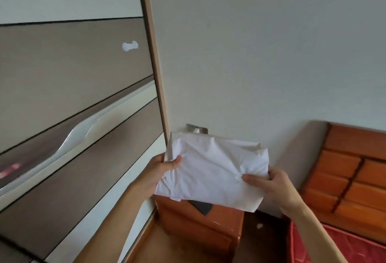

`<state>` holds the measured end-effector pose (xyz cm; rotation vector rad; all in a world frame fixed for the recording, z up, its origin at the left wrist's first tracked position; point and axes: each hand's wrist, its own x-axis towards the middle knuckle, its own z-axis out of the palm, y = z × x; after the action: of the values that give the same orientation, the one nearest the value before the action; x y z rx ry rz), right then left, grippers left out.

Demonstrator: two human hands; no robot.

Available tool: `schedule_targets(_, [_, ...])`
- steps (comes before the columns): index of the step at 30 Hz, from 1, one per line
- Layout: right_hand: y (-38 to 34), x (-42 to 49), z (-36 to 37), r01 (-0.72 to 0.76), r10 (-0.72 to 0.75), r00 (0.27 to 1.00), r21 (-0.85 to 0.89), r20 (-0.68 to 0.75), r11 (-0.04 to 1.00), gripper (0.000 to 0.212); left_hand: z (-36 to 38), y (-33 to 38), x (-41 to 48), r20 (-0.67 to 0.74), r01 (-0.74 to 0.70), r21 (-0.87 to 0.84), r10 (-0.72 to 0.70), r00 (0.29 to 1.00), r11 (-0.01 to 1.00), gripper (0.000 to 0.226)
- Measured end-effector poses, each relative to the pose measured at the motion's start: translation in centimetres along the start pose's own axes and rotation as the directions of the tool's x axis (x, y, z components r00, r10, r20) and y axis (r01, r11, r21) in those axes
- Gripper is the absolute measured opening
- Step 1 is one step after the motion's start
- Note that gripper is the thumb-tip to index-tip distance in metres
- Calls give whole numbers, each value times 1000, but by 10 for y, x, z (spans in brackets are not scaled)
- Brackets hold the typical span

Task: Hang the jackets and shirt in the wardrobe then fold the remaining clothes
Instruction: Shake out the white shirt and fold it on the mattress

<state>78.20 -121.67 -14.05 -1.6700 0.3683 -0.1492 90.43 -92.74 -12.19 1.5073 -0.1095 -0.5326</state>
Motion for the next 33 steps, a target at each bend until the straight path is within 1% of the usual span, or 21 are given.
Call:
schedule_targets(2, [-8, 29, 37, 51, -52, 999, -39, -12, 998, 29, -37, 10, 6, -45, -34, 7, 35, 998, 999, 30])
schedule_targets(3, [-12, 41, 55, 80, -81, 996, -45, -20, 996, 27, -55, 15, 8, -66, -54, 4, 55, 996, 999, 36])
schedule_targets(5, [-21, 59, 87, 129, -130, 991, -60, -12, 990, 31, -87, 22, 13, -105, -83, -21, 80, 991, 996, 56])
schedule_targets(6, [-25, 66, 101, 132, -132, 991, -45, 16, 990, 35, -102, 24, 15, -122, -91, -36, 86, 989, 995, 64])
schedule_targets(7, [-30, 72, 113, 121, -120, 991, -5, 64, 993, 36, -116, 26, 18, -138, -98, -53, 90, 986, 994, 67])
schedule_targets(9, [-43, 84, 137, 68, -77, 979, 51, 191, 996, 37, -140, 27, 24, -187, -93, -69, 79, 979, 993, 63])
schedule_targets(11, [-54, 99, 159, 50, -66, 969, 72, 238, 996, 45, -161, 29, 32, -247, -90, -73, 69, 966, 993, 66])
schedule_targets(12, [-60, 107, 170, 33, -56, 966, 94, 251, 995, 46, -169, 31, 36, -274, -84, -75, 60, 960, 994, 62])
schedule_targets(14, [-68, 122, 184, -44, -10, 948, 163, 318, 986, 43, -182, 35, 48, -324, -68, -71, 42, 945, 995, 42])
schedule_targets(16, [-71, 138, 193, -149, 53, 899, 189, 434, 971, 46, -190, 39, 59, -377, -55, -51, 32, 926, 997, 25])
schedule_targets(18, [-68, 157, 197, -236, 93, 825, 191, 557, 953, 58, -199, 44, 74, -418, -57, -23, 42, 908, 998, 20])
schedule_targets(20, [-66, 179, 202, -281, 111, 769, 177, 629, 943, 62, -205, 51, 90, -423, -68, -19, 53, 905, 998, 19])
schedule_targets(23, [-69, 213, 209, -314, 111, 752, 206, 650, 927, 64, -214, 57, 120, -414, -92, -15, 78, 907, 996, 24])
schedule_targets(24, [-72, 226, 210, -314, 100, 761, 228, 641, 922, 66, -215, 58, 132, -428, -118, 23, 117, 896, 993, 31])
schedule_targets(25, [-77, 238, 211, -305, 89, 775, 247, 626, 920, 66, -216, 58, 147, -456, -150, 115, 187, 870, 982, 42])
schedule_targets(26, [-81, 252, 211, -291, 78, 793, 263, 605, 920, 64, -216, 55, 164, -478, -166, 261, 276, 834, 951, 53])
schedule_targets(27, [-85, 267, 210, -276, 62, 806, 281, 589, 919, 61, -216, 53, 182, -490, -160, 420, 372, 789, 893, 58])
schedule_targets(28, [-88, 281, 209, -263, 45, 813, 297, 580, 918, 56, -214, 54, 200, -495, -143, 540, 450, 743, 829, 57])
schedule_targets(29, [-93, 296, 208, -252, 32, 821, 311, 570, 917, 50, -213, 57, 217, -499, -132, 602, 500, 708, 787, 54])
schedule_targets(31, [-104, 324, 203, -242, 38, 851, 327, 524, 913, 35, -212, 67, 251, -530, -133, 613, 530, 662, 779, 45])
schedule_targets(33, [-114, 350, 193, -253, 71, 874, 327, 480, 910, 24, -217, 78, 285, -556, -90, 618, 516, 652, 781, 34])
